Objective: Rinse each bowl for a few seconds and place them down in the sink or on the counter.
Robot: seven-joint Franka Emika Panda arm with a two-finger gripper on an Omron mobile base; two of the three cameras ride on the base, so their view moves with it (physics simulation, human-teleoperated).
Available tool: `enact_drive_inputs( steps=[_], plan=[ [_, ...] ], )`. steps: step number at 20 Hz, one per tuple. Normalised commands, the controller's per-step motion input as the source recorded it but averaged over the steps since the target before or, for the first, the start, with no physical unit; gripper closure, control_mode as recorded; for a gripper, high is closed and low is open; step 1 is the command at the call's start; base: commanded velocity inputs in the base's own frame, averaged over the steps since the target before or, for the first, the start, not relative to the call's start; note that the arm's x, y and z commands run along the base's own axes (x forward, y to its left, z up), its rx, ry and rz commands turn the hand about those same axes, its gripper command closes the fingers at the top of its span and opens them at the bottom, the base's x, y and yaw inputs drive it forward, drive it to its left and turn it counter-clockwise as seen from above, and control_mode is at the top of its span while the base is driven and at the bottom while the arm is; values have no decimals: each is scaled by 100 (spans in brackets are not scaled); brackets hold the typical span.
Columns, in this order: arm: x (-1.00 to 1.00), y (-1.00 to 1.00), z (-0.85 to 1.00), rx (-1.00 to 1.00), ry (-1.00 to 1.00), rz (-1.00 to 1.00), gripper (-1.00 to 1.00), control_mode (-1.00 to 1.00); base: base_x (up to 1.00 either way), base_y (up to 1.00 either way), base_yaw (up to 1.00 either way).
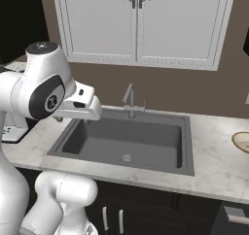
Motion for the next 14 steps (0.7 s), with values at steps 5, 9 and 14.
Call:
enact_drive_inputs(
  steps=[5, 9, 14],
  plan=[
    [0, 0, 0, 0, 0, 0, -100, 100, -3, -38, 0],
    [0, 0, 0, 0, 0, 0, -100, 100, 1, -46, 1],
    [0, 0, 0, 0, 0, 0, -100, 100, 0, -54, 1]
  ],
)
